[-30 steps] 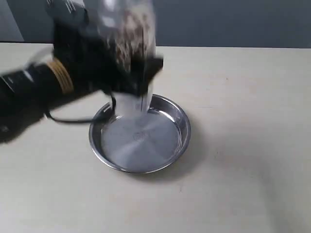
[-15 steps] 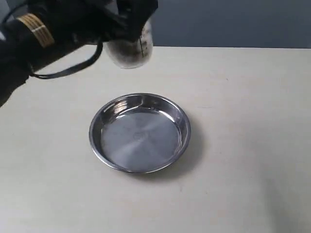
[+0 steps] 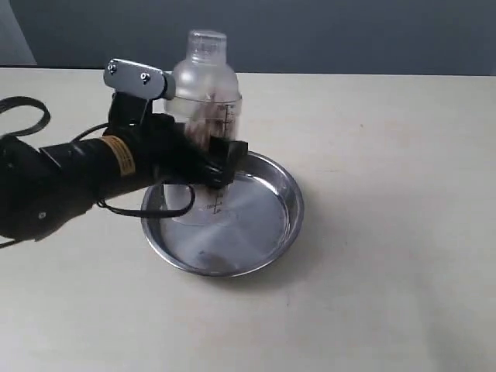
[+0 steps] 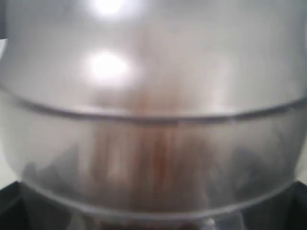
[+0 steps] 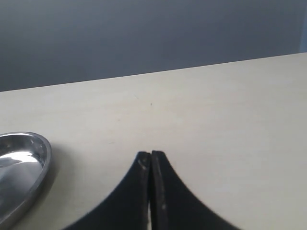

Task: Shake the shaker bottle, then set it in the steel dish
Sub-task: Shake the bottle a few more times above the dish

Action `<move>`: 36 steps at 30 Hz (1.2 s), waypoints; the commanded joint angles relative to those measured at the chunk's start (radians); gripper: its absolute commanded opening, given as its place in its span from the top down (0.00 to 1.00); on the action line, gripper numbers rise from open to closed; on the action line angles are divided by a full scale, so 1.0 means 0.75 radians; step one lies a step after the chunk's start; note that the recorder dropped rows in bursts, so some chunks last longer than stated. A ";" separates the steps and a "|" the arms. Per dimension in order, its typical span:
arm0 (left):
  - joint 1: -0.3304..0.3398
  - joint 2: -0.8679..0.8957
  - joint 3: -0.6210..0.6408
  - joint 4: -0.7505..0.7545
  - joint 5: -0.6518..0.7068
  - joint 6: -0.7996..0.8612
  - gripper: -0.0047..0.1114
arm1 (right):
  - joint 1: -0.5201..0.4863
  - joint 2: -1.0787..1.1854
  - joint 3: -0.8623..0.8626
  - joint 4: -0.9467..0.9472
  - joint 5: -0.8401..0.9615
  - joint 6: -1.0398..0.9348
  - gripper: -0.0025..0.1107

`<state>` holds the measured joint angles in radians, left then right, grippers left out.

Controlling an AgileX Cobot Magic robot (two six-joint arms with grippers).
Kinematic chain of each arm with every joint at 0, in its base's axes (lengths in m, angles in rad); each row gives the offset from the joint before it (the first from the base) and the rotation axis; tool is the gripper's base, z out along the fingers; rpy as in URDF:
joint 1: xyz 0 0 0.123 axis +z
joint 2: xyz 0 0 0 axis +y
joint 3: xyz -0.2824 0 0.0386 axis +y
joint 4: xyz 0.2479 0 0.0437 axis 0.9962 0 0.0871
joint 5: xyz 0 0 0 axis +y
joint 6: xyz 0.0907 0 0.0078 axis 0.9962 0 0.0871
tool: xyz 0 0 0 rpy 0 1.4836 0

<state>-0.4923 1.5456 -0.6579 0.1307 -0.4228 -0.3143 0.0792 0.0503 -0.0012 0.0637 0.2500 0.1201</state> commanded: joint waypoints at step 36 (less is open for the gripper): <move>0.205 -0.142 -0.059 -0.037 0.057 -0.060 0.96 | 0.003 0.002 0.002 -0.003 -0.017 -0.005 0.99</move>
<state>-0.3547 1.4504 -0.6847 0.0760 -0.3077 -0.3416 0.0792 0.0503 -0.0012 0.0637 0.2500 0.1201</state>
